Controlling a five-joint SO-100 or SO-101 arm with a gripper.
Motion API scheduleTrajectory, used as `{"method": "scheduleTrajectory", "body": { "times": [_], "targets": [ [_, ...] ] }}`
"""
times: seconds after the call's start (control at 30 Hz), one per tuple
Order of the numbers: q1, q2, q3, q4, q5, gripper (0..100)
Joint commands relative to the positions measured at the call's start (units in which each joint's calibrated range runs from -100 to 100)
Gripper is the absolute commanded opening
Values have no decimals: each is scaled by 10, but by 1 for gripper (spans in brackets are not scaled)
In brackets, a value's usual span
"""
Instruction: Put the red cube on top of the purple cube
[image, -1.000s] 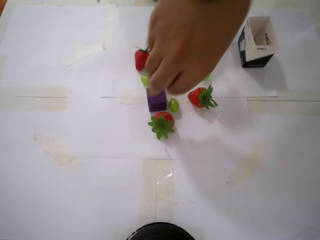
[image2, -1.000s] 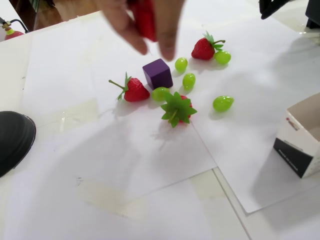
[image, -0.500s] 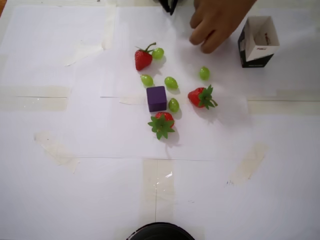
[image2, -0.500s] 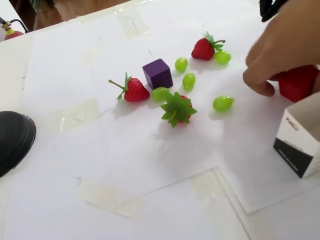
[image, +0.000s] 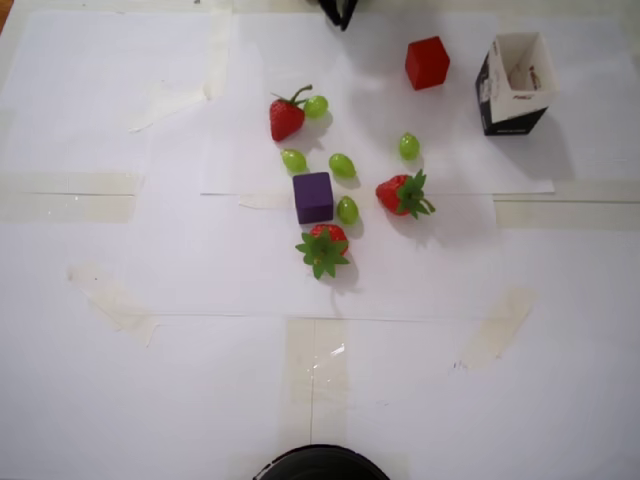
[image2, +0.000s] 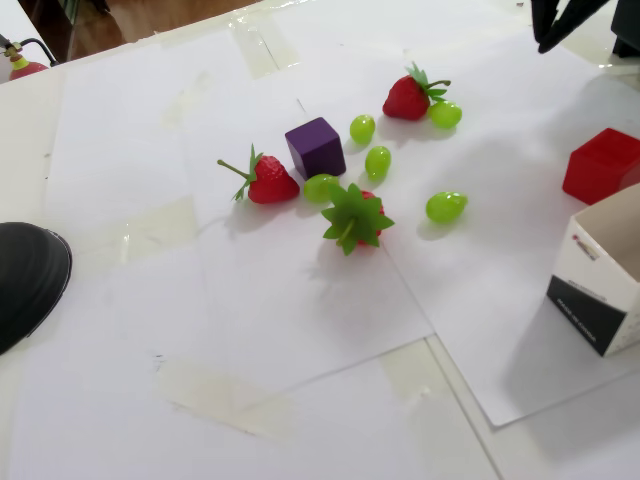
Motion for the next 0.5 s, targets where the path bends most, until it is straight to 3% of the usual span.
{"method": "scheduleTrajectory", "body": {
  "times": [0.0,0.2,0.47],
  "targets": [
    [26,116,-160,52,25,0],
    [33,321,-432,149,61,0],
    [-64,387,-590,197,23,0]
  ]
}}
